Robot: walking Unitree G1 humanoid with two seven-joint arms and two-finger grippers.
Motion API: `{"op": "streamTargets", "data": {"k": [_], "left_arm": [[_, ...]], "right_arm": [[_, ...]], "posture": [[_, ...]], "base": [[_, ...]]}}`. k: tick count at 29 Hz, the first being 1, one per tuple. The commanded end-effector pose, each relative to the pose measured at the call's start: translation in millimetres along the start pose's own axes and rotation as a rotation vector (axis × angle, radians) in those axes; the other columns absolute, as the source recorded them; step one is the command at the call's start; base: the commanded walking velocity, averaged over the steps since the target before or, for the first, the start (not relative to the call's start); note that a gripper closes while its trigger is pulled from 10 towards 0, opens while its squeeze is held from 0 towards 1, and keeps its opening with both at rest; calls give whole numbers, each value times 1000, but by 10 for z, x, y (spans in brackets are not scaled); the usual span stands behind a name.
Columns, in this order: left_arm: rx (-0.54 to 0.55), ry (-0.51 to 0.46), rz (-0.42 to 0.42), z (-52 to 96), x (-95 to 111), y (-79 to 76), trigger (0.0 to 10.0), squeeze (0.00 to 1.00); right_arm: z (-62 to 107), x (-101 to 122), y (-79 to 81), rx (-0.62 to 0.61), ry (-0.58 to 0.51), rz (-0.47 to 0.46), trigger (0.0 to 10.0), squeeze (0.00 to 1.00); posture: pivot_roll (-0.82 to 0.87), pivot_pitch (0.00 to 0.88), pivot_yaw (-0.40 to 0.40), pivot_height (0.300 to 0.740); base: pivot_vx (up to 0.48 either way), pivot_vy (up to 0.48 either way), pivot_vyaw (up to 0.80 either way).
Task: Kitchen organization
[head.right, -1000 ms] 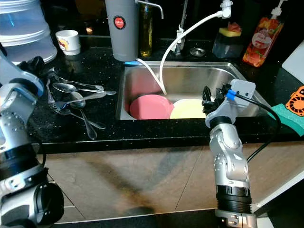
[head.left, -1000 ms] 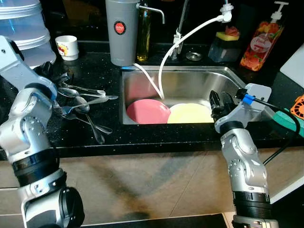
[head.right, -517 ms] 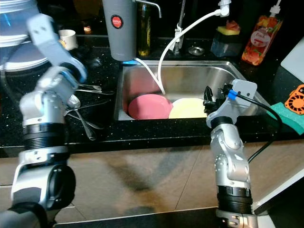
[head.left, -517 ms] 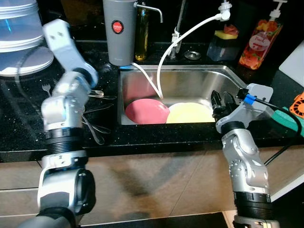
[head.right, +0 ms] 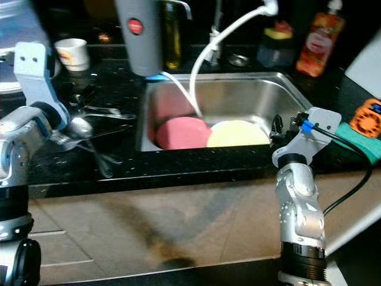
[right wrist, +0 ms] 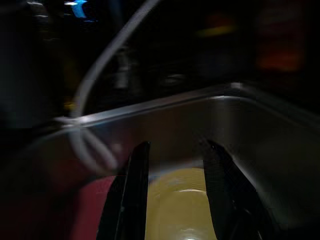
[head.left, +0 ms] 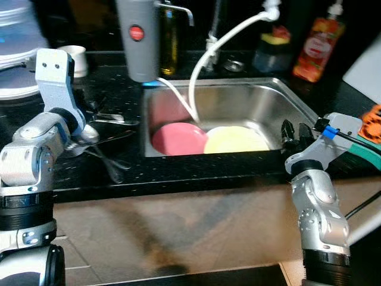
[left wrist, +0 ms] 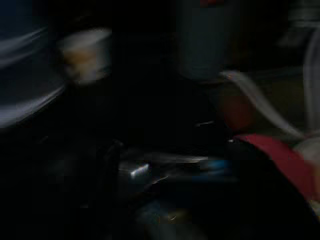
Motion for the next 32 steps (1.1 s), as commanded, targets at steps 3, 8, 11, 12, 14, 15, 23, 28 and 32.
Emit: {"op": "streamTargets", "data": {"k": [3,8,11,12,14,15,23,28,32], "left_arm": [[129,135,97,186,-420,167,10000,0],[112,210,183,365,-699,-53,10000,0],[134,235,200,383,-793,-66,10000,0],[129,232,209,378,-788,-87,10000,0],[115,226,220,362,-773,-124,10000,0],[111,229,228,358,-771,-142,10000,0],[153,307,236,356,-944,-178,0,0],[211,330,146,359,-1054,-160,0,0],[243,284,197,314,-998,-161,0,0]], "right_arm": [[-39,-68,31,13,24,-10,10000,0],[-60,-91,74,35,37,-11,10000,0],[-67,-90,76,37,38,-10,10000,0],[-68,-89,75,38,37,-10,10000,0],[-69,-87,70,39,37,-9,10000,0],[-70,-87,64,38,36,-8,10000,0],[-59,-76,28,28,30,-3,10000,0],[-45,-62,-1,16,25,0,10000,0],[-52,-59,-11,14,24,1,10000,0]], "posture": [[154,0,-53,740],[168,5,-69,740],[168,5,-71,740],[168,5,-71,740],[157,1,-70,740],[157,1,-70,740],[149,0,-66,740],[129,0,-55,740],[128,0,-55,740]], "base": [[0,0,0],[0,0,0],[0,0,0],[0,0,0],[0,0,0],[0,0,0],[0,0,0],[0,0,0],[0,0,0]]}}
Point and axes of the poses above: a point about 5 cm out from each wrist's last joint towards the gripper, its own z axis pointing back from the gripper into the wrist, its own x axis along the axis of the wrist's last joint, y = z × x, the point moved 4 cm from there along -z, pointing out of the wrist towards the gripper, and after that the axes turned 1 degree about z, right-handed, at the moved point
